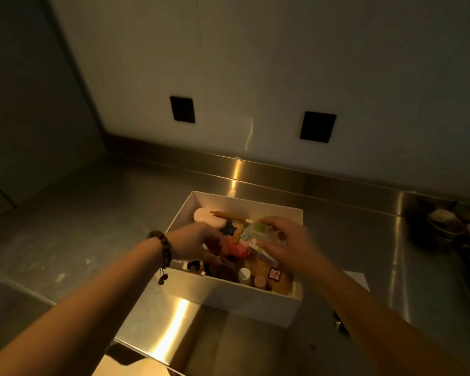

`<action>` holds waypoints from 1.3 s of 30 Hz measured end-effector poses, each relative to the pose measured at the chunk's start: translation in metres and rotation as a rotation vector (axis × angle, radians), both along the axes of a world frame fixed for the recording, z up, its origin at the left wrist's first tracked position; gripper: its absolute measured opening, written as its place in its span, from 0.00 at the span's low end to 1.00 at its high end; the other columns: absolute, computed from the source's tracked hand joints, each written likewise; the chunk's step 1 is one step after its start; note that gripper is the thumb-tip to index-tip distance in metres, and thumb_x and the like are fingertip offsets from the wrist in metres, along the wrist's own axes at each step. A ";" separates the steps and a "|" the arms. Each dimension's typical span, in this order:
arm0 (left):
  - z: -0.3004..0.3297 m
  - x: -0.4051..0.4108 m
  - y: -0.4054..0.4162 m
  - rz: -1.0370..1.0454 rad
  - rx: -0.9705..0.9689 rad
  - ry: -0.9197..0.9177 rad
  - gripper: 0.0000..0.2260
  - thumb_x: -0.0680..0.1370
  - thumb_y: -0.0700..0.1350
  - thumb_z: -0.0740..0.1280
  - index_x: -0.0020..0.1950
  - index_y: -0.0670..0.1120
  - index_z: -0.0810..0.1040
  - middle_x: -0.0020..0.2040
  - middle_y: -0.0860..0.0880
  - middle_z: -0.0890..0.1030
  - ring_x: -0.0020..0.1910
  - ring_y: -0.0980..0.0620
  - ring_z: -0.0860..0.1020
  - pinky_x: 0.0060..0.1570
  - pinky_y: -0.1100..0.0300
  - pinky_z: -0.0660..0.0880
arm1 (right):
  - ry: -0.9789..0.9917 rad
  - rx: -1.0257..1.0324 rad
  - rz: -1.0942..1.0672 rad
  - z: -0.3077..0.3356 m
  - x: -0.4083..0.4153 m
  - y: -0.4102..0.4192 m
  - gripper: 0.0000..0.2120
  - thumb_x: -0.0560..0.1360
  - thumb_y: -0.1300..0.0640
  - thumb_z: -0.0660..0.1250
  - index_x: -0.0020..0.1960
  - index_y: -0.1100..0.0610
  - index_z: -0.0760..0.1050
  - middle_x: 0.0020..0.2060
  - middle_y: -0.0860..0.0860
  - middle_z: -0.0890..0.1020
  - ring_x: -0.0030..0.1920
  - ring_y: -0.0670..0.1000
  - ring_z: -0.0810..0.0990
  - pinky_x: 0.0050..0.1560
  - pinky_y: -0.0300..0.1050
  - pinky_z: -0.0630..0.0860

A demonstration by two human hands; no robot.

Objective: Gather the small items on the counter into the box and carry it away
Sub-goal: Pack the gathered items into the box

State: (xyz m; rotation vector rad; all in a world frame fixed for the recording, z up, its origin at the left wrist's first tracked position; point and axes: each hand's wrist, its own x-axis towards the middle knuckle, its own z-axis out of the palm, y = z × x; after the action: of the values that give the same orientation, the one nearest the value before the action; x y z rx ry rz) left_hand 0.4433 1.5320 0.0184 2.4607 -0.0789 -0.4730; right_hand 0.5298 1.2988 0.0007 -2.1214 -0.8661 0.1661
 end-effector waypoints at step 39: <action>-0.043 -0.026 0.002 0.406 0.140 -0.610 0.35 0.72 0.60 0.63 0.75 0.55 0.53 0.75 0.53 0.59 0.73 0.54 0.54 0.71 0.50 0.41 | -0.117 -0.103 -0.113 -0.004 -0.001 0.057 0.28 0.72 0.51 0.69 0.70 0.44 0.65 0.73 0.46 0.63 0.73 0.48 0.60 0.70 0.49 0.60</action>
State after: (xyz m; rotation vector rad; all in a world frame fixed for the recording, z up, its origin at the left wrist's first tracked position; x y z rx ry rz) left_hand 0.4176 1.5344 -0.0242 2.5798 0.2076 0.4639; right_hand 0.5284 1.3562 -0.0032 -2.2890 -0.8182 0.0285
